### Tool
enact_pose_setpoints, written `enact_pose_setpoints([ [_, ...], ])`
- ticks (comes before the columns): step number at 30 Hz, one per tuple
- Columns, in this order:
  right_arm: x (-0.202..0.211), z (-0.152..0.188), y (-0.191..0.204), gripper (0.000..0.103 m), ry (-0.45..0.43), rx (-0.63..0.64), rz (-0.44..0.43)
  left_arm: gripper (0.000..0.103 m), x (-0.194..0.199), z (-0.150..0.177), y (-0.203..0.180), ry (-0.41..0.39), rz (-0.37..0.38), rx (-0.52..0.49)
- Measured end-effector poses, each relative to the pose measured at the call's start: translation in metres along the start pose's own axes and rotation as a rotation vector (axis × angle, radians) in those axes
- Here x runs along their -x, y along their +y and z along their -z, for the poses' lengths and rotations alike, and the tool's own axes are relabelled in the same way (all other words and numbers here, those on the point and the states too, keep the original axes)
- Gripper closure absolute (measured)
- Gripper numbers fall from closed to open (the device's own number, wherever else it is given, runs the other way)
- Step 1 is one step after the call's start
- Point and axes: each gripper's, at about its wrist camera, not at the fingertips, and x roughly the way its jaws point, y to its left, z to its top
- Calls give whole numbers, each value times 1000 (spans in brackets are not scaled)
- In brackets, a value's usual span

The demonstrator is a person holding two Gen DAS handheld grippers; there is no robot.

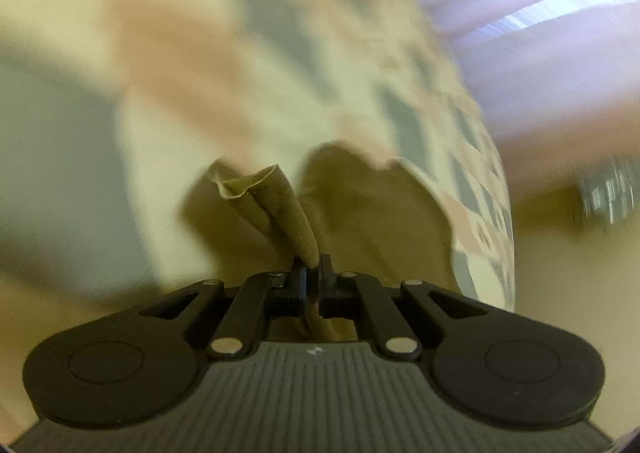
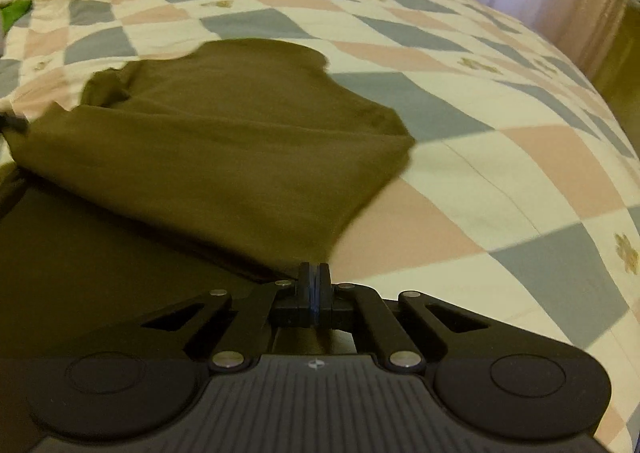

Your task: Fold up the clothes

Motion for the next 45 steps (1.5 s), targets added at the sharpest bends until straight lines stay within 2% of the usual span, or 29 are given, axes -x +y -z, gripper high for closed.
enact_pose_setpoints([
  [2, -9, 5, -13, 103, 41, -82, 11, 101, 8, 2, -16, -25, 9, -129],
  [3, -13, 8, -19, 103, 66, -117, 4, 100, 5, 6, -17, -13, -30, -169],
  [5, -15, 11, -25, 103, 87, -165, -9, 97, -10, 13, -2, 50, -167, -187],
  [7, -6, 6, -24, 103, 56, -184, -17, 88, -21, 19, 25, 115, -216, -91],
  [9, 4, -4, -21, 99, 8, -186, -35, 83, -18, 21, 40, 103, -175, 26],
  [10, 8, -7, -18, 97, -11, -185, -48, 73, -15, 21, 44, 88, -146, 86],
  [11, 10, -11, -14, 96, -24, -184, -66, 58, -14, 21, 47, 76, -115, 139],
  [13, 9, -17, -7, 96, -38, -179, -101, 49, -17, 22, 50, 58, -93, 218],
  [15, 2, -18, -1, 96, -26, -173, -109, 65, -22, 22, 51, 39, -108, 269],
  [16, -2, -18, 2, 96, -14, -169, -104, 87, -24, 21, 46, 19, -163, 239],
  [17, -6, -18, 4, 96, -3, -166, -99, 99, -24, 19, 38, 4, -215, 179],
  [18, -10, -18, 6, 96, 8, -165, -96, 100, -25, 16, 21, -9, -277, 63],
  [20, -9, -18, 3, 96, 11, -196, -108, 100, -30, 20, -29, -59, -402, -313],
  [22, -7, -16, -2, 92, 8, -220, -118, 100, -41, 48, -86, -122, -498, -788],
  [23, -6, -15, -4, 92, 9, -229, -115, 100, -47, 65, -106, -143, -489, -967],
  [25, -5, -13, -8, 92, 14, -248, -114, 100, -56, 101, -131, -147, -393, -1241],
  [27, -3, -10, -12, 92, 16, -266, -113, 96, -72, 132, -138, -70, -327, -1432],
  [28, -1, -10, -14, 90, 17, -270, -115, 92, -83, 148, -134, -25, -337, -1516],
  [30, 1, -10, -16, 85, 21, -272, -119, 92, -99, 164, -118, 49, -393, -1588],
  [31, 2, -10, -17, 83, 18, -268, -119, 91, -103, 165, -114, 56, -411, -1592],
  [33, 6, -10, -19, 82, 11, -260, -119, 83, -94, 153, -116, 68, -378, -1520],
  [34, 9, -11, -20, 82, 2, -258, -125, 70, -87, 143, -119, 92, -343, -1456],
  [35, 11, -11, -20, 82, -6, -259, -135, 63, -79, 134, -122, 115, -303, -1397],
  [37, 15, -15, -19, 82, -25, -257, -167, 63, -52, 118, -125, 131, -205, -1295],
  [39, 14, -24, -12, 82, -53, -243, -236, 69, -36, 101, -124, 141, -133, -1167],
  [40, 13, -28, -8, 82, -66, -236, -271, 81, -34, 93, -122, 140, -127, -1094],
  [41, 13, -33, -5, 82, -80, -229, -305, 88, -35, 85, -119, 139, -124, -1024],
  [43, 10, -41, 2, 82, -101, -212, -369, 92, -58, 71, -108, 158, -163, -922],
  [45, -12, -45, 12, 82, -38, -168, -372, 92, -88, 68, -90, 220, -234, -865],
])
